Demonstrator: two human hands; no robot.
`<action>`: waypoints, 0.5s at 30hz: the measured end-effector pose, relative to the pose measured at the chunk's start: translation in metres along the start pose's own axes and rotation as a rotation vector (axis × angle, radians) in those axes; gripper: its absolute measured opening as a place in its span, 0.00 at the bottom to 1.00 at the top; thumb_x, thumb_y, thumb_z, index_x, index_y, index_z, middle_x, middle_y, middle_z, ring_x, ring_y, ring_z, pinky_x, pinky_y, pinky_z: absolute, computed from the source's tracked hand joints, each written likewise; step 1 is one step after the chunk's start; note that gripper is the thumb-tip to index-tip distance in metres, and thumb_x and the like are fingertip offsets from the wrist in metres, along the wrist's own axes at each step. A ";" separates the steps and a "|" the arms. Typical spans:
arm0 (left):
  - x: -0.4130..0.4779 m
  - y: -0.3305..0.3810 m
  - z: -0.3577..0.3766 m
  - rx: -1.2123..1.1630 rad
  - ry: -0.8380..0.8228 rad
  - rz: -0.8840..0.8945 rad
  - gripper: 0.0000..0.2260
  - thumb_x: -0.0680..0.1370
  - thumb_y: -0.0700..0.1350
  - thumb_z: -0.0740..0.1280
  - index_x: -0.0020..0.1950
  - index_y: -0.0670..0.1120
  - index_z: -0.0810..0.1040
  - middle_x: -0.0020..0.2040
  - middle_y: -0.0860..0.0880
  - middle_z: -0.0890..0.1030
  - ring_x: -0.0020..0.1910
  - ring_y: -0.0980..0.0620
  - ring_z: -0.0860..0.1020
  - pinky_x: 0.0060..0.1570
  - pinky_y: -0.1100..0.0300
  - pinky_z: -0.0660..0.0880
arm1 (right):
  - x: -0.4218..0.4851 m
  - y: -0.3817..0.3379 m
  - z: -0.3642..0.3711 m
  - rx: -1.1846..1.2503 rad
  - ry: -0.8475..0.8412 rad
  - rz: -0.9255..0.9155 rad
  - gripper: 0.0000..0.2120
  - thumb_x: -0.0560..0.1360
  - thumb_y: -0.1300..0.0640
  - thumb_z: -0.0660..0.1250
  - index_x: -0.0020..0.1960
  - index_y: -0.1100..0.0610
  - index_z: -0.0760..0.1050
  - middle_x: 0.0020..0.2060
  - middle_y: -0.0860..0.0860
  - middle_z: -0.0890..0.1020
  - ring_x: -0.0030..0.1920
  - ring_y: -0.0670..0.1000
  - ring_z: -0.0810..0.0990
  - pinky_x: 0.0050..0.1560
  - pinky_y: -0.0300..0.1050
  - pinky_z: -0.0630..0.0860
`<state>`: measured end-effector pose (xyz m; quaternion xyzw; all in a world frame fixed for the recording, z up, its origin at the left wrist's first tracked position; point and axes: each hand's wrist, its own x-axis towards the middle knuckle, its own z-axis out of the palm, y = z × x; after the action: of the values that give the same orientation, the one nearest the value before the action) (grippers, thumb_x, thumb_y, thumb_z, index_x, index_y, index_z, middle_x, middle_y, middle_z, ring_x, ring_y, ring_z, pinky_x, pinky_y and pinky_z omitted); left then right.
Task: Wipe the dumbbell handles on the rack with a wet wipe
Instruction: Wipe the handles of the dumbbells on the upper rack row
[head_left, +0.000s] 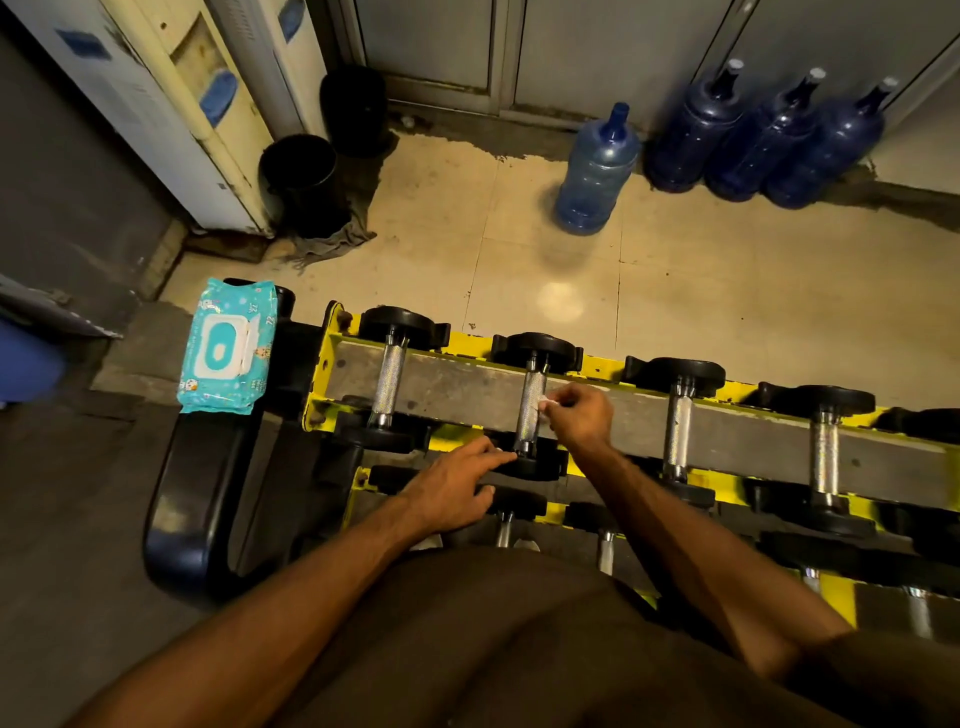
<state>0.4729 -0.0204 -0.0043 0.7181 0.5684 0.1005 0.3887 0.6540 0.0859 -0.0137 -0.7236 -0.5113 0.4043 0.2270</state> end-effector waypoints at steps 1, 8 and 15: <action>-0.001 0.001 0.000 -0.005 0.001 -0.004 0.26 0.81 0.42 0.66 0.78 0.51 0.66 0.64 0.52 0.70 0.56 0.60 0.69 0.55 0.67 0.71 | 0.000 0.001 -0.001 -0.009 -0.025 0.015 0.08 0.71 0.61 0.76 0.41 0.52 0.78 0.38 0.49 0.82 0.40 0.48 0.83 0.35 0.39 0.78; -0.002 0.002 0.002 -0.020 0.016 -0.017 0.25 0.81 0.42 0.66 0.78 0.50 0.66 0.65 0.52 0.70 0.57 0.59 0.70 0.58 0.65 0.72 | 0.000 0.016 -0.010 0.051 -0.238 0.198 0.11 0.68 0.66 0.77 0.46 0.60 0.77 0.41 0.57 0.84 0.41 0.53 0.85 0.41 0.49 0.84; 0.000 0.000 0.001 -0.027 0.018 -0.037 0.25 0.81 0.43 0.65 0.78 0.51 0.67 0.64 0.52 0.70 0.52 0.59 0.72 0.52 0.64 0.74 | -0.006 0.022 -0.010 -0.024 -0.340 0.247 0.05 0.71 0.64 0.75 0.44 0.64 0.81 0.41 0.58 0.85 0.46 0.57 0.85 0.46 0.55 0.84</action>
<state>0.4734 -0.0206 -0.0051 0.7013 0.5835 0.1075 0.3952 0.6734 0.0733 -0.0219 -0.7046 -0.4546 0.5394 0.0776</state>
